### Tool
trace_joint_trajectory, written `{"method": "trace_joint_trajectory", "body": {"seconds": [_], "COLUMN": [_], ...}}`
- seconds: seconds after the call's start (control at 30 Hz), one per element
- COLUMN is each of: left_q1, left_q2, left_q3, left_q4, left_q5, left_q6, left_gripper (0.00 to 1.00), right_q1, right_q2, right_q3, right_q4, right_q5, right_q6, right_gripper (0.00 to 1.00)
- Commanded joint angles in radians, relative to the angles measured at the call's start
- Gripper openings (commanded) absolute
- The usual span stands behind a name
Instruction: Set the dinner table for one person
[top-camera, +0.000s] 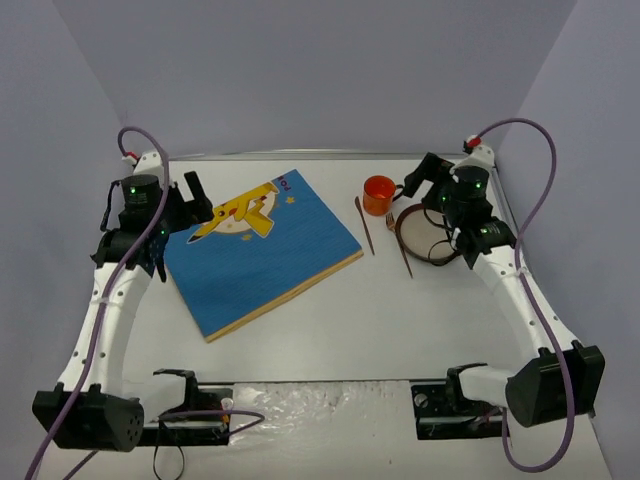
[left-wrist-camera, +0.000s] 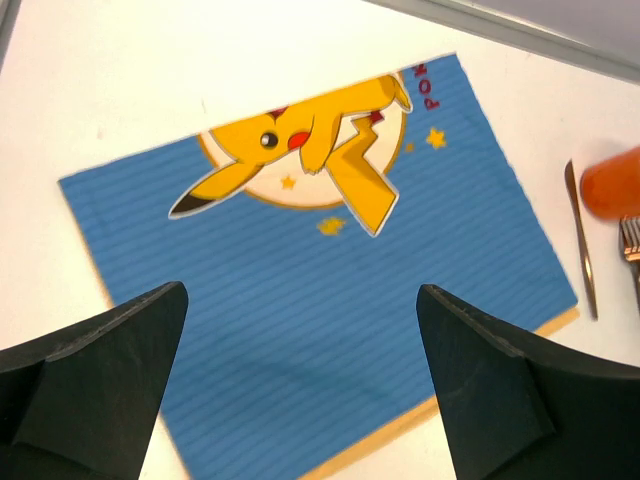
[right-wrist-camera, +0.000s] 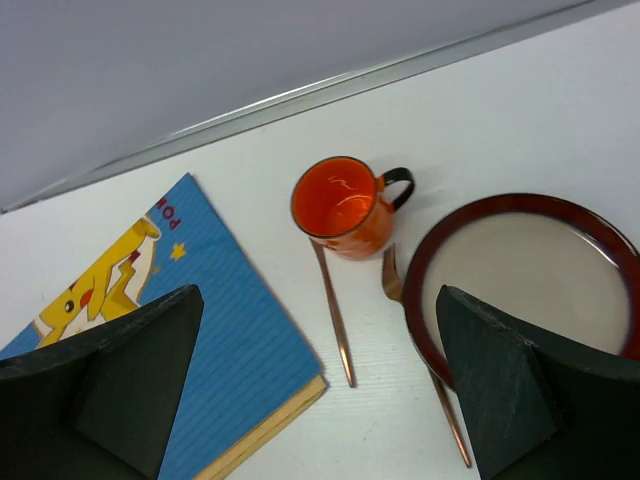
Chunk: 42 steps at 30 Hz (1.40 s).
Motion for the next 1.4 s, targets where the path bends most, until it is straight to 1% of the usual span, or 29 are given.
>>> {"method": "trace_joint_trajectory", "body": {"seconds": [0.0,0.07,0.17,0.23,0.33,0.47,0.53,0.6,0.7,0.8,0.83,0.9,1.2,1.37], "left_q1": [-0.004,-0.021,-0.05,-0.064,-0.085,-0.126,-0.148,-0.163,-0.18,-0.197,-0.2,-0.206,-0.205,-0.204], "left_q2": [-0.139,-0.174,-0.21,-0.228,-0.237,-0.246,-0.255,-0.259,-0.259,-0.262,-0.262,-0.263,-0.249,-0.236], "left_q3": [-0.147,-0.199,-0.262,-0.282,-0.289,-0.283,-0.287,-0.289,-0.282,-0.284,-0.285,-0.286,-0.287,-0.286], "left_q4": [0.019,0.016,0.022,0.026,0.023,-0.001,-0.013,-0.022,-0.038,-0.042,-0.042,-0.043,-0.045,-0.046], "left_q5": [0.015,0.006,-0.01,-0.025,-0.051,-0.114,-0.155,-0.185,-0.225,-0.236,-0.235,-0.231,-0.239,-0.232], "left_q6": [0.093,0.11,0.124,0.134,0.136,0.142,0.143,0.145,0.143,0.139,0.139,0.139,0.139,0.138], "left_gripper": [0.97,0.97,0.97,0.97,0.97,0.97,0.97,0.97,0.97,0.97,0.97,0.97,0.97,0.97], "right_q1": [-0.069,-0.088,-0.131,-0.179,-0.287,-0.363,-0.386,-0.405,-0.432,-0.455,-0.459,-0.465,-0.47,-0.468], "right_q2": [-0.137,-0.198,-0.264,-0.296,-0.314,-0.3,-0.273,-0.24,-0.161,-0.088,-0.073,-0.035,0.172,0.261], "right_q3": [-0.143,-0.211,-0.309,-0.373,-0.467,-0.555,-0.595,-0.616,-0.633,-0.627,-0.626,-0.622,-0.62,-0.602], "right_q4": [0.011,0.01,0.013,0.014,0.025,0.128,0.184,0.221,0.301,0.334,0.34,0.356,0.498,0.546], "right_q5": [0.121,0.186,0.179,0.117,0.005,-0.098,-0.155,-0.186,-0.197,-0.21,-0.213,-0.205,-0.218,-0.216], "right_q6": [0.099,0.12,0.156,0.197,0.263,0.309,0.345,0.369,0.376,0.364,0.361,0.346,0.331,0.328], "right_gripper": [1.0,1.0,1.0,1.0,1.0,1.0,0.98,0.94,0.9,0.84,0.84,0.78,0.75,0.68]}}
